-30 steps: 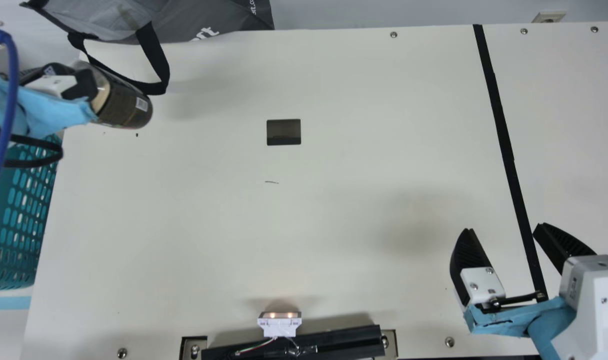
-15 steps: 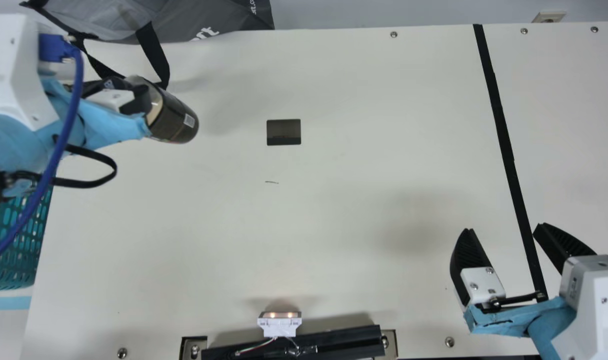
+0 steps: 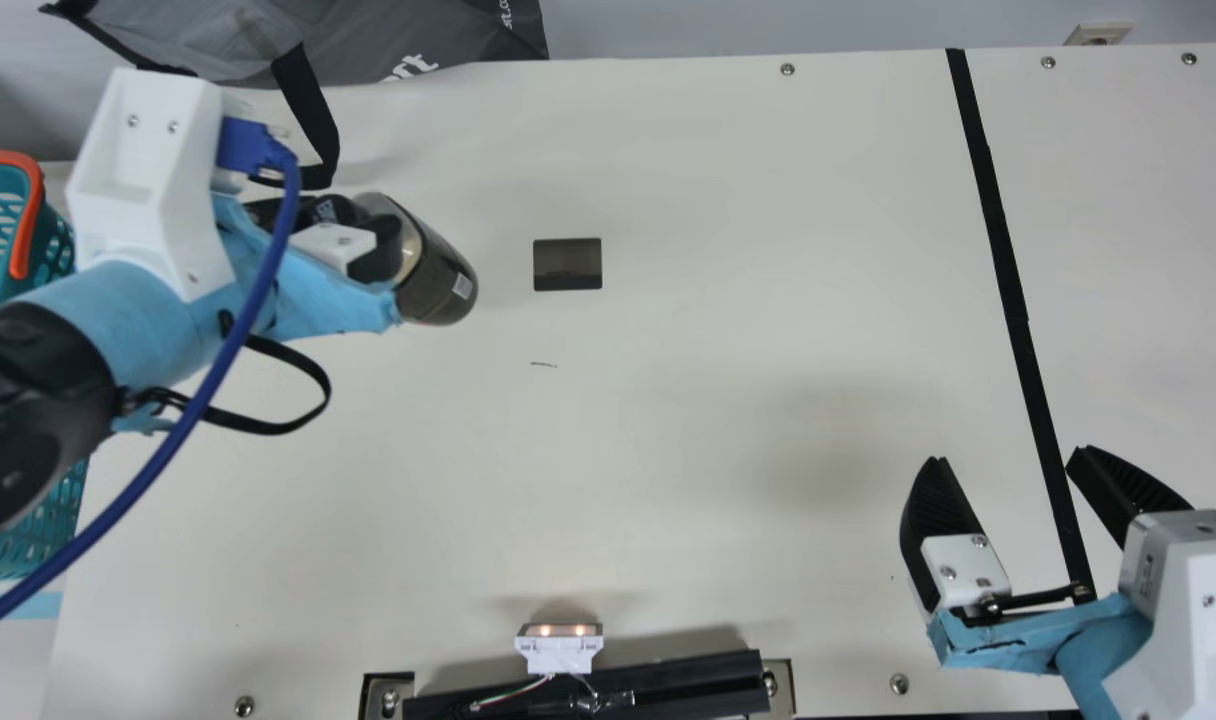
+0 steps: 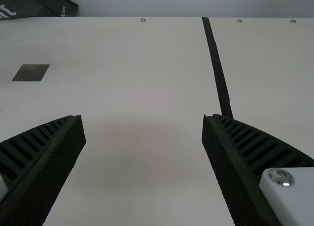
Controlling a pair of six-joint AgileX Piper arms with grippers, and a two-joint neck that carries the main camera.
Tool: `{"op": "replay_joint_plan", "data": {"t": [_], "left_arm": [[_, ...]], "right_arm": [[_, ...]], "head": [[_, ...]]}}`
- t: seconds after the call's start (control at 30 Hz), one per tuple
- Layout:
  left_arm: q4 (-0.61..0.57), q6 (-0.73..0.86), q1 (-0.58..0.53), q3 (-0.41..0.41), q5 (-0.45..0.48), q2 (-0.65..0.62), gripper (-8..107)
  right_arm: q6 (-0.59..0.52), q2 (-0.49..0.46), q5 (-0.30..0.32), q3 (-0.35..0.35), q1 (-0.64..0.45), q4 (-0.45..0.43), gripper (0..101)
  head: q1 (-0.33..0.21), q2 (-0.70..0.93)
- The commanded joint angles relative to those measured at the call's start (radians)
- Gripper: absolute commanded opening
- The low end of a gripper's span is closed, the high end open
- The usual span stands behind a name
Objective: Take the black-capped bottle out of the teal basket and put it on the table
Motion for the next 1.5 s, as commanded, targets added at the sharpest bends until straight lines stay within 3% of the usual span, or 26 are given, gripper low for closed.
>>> {"op": "replay_joint_plan", "data": {"t": [0.0,0.7,1.47], "left_arm": [[0.015,-0.017,-0.023,-0.005,0.002,0.006,0],[0.14,-0.146,-0.212,-0.027,0.024,0.087,0],[0.164,-0.157,-0.265,-0.041,0.03,0.143,0]], "right_arm": [[0.0,0.0,0.0,0.0,0.0,0.0,91],[0.0,0.0,0.001,0.0,0.0,-0.001,91],[0.0,0.0,0.0,0.0,0.0,-0.001,91]], "head": [[-0.009,0.008],[-0.009,0.008],[-0.009,0.008]]}}
